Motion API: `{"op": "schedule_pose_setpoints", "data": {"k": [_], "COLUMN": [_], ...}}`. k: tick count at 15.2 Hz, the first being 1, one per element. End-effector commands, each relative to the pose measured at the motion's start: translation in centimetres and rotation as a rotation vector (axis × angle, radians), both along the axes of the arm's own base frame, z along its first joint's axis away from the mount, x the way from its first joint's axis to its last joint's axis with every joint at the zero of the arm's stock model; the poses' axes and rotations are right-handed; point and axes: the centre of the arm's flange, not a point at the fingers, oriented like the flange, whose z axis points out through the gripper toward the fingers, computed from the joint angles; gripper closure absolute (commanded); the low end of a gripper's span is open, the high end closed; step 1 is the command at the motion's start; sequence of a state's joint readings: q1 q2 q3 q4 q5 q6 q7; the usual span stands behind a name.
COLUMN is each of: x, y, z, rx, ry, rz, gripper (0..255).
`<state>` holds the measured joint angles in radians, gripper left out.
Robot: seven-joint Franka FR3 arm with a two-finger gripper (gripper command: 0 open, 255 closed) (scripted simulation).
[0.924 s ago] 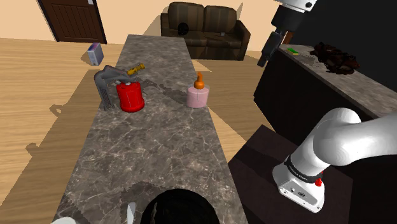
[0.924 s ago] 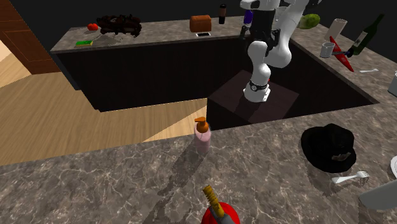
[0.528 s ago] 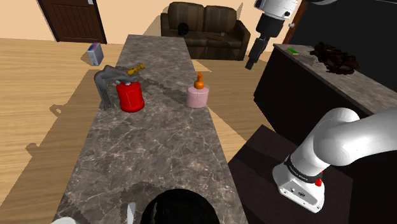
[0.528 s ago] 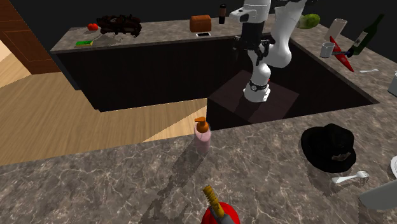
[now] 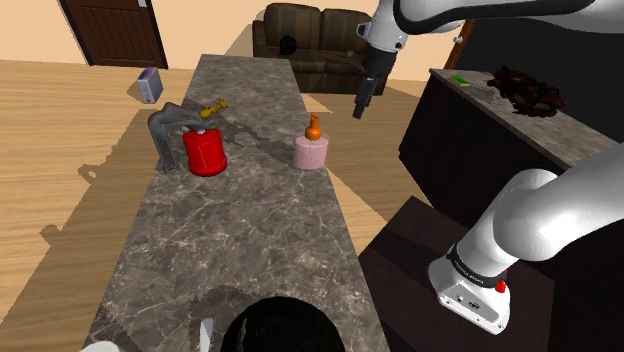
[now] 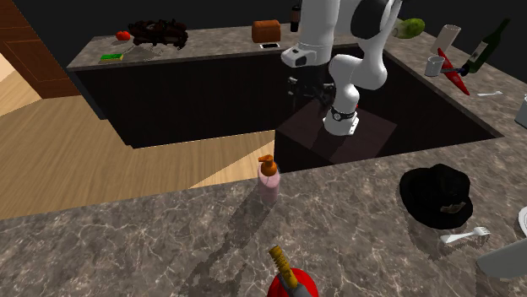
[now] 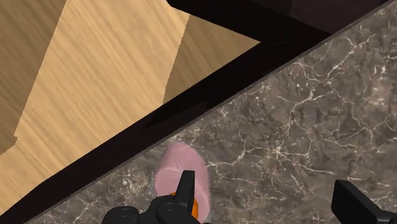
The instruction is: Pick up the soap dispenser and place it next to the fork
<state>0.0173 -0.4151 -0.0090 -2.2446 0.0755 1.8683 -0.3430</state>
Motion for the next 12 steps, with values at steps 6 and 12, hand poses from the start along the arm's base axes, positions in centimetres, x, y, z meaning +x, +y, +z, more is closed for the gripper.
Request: {"op": "schedule_pose_setpoints", "data": {"k": [6,12], "x": [7.3,13.8], "y": [0.2,0.8], "z": [-5.7,-10.7], "rx": [-0.017,-0.031], "ry": [0.016,0.031], "rz": [0.103,0.190], "gripper": [0,0]}}
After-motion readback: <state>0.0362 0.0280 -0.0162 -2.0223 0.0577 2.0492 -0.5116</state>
